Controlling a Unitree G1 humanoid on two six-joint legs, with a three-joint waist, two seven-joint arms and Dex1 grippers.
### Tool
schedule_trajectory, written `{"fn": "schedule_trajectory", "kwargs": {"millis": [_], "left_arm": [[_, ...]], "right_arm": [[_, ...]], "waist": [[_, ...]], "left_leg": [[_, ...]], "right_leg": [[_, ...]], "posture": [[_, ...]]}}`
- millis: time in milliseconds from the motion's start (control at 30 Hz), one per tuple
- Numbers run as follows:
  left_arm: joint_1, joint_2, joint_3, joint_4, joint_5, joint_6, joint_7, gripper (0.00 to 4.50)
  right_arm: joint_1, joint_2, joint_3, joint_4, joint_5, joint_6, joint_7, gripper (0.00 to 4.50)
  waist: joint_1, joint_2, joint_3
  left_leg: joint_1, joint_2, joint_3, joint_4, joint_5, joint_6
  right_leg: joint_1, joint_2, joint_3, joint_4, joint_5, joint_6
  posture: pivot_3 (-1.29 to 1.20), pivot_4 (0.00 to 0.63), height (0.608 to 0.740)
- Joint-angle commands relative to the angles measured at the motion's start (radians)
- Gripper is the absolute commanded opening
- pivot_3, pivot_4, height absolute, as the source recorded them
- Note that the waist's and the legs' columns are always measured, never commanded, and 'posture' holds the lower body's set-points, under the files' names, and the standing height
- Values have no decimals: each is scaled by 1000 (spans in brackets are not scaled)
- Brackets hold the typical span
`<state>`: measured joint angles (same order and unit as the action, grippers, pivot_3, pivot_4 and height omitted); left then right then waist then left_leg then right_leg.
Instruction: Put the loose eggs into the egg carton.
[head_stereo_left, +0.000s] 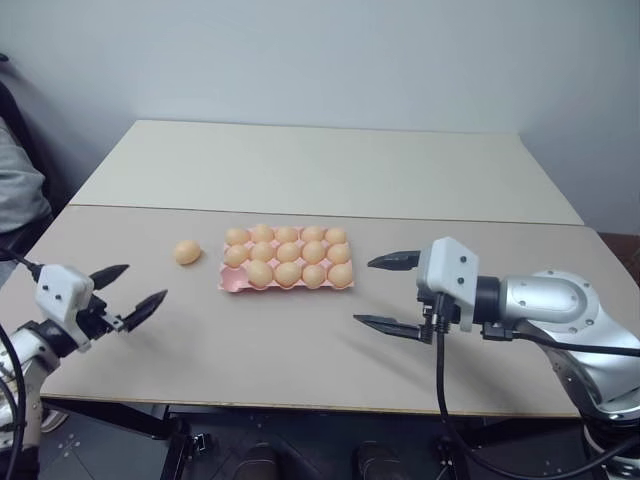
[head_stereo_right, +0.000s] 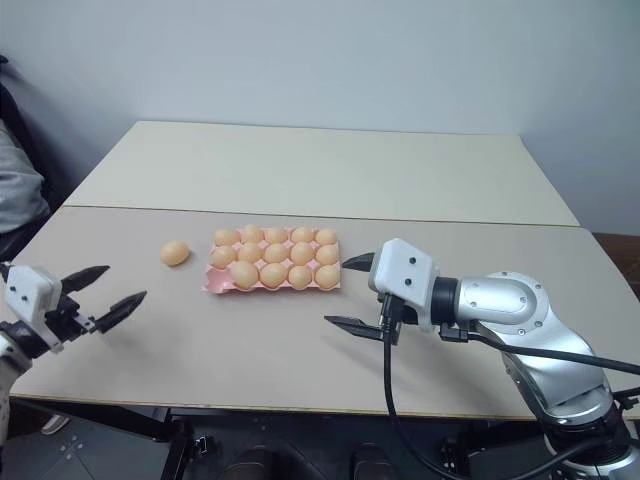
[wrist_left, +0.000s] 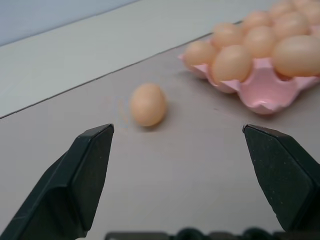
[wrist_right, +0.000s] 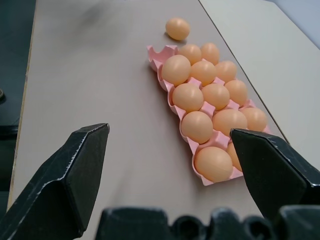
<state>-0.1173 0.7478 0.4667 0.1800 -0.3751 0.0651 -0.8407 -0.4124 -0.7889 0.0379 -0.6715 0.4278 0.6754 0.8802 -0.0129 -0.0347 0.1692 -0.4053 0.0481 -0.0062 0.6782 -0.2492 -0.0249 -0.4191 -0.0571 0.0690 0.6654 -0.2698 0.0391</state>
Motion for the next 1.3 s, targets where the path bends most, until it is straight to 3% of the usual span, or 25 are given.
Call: {"fn": "schedule_trajectory", "kwargs": {"millis": [33,533,1033,1167,1300], "left_arm": [[-79,-13,-33,71,31,-47,35,4493],[-563,-75,-213,764,186,-309,27,4493],[-708,-118,-282,1021,288,-338,78,4493],[-715,-125,-282,1036,302,-338,131,3441],[-705,-122,-281,1029,298,-348,122,2113]], "right_arm": [[-13,-11,7,-9,-20,-28,-13,4500],[23,-31,-7,-37,-36,-3,-68,4500],[37,-41,-7,-40,-39,2,-100,4500],[39,-42,5,-40,-46,2,-110,4500],[40,-39,11,-40,-52,2,-112,4500]], "waist": [[0,0,0],[-3,-1,0],[-3,-1,0],[-1,-1,0],[-4,-1,0]], "left_leg": [[0,0,0,0,0,0],[-1,-1,0,1,0,0],[-2,-1,0,1,0,0],[-1,-1,0,1,0,0],[-1,-1,0,1,0,0]], "right_leg": [[0,0,0,0,0,0],[-1,0,0,0,0,0],[-1,0,0,0,0,0],[-1,0,0,1,0,1],[-1,0,0,1,0,1]], "posture": [[0,150,740],[0,150,740],[0,150,740],[0,150,740],[0,150,740]]}}
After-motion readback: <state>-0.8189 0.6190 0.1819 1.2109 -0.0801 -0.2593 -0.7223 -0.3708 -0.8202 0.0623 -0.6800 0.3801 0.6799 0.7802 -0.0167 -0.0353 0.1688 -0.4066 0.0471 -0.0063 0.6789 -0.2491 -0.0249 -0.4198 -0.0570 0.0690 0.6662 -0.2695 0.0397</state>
